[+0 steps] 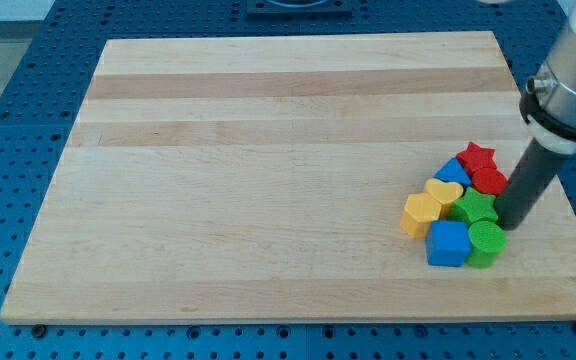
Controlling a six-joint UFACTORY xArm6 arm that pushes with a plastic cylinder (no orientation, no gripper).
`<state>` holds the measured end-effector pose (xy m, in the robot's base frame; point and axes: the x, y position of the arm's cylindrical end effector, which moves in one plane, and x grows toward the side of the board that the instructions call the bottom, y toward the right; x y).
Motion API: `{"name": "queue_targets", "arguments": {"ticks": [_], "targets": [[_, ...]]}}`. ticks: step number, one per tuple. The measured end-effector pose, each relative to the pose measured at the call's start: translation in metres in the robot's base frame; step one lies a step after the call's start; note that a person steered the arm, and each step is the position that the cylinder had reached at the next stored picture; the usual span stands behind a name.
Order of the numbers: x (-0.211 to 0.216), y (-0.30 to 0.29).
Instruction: Push the green star towards center
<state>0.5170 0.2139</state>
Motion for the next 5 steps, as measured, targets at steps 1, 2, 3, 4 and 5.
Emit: {"name": "queue_targets", "arguments": {"ticks": [1,2,3,4,5], "targets": [[-0.013,-0.015],[-0.027,-0.024],[-0.046,-0.025],[-0.063,-0.025],[-0.074,-0.025]]}}
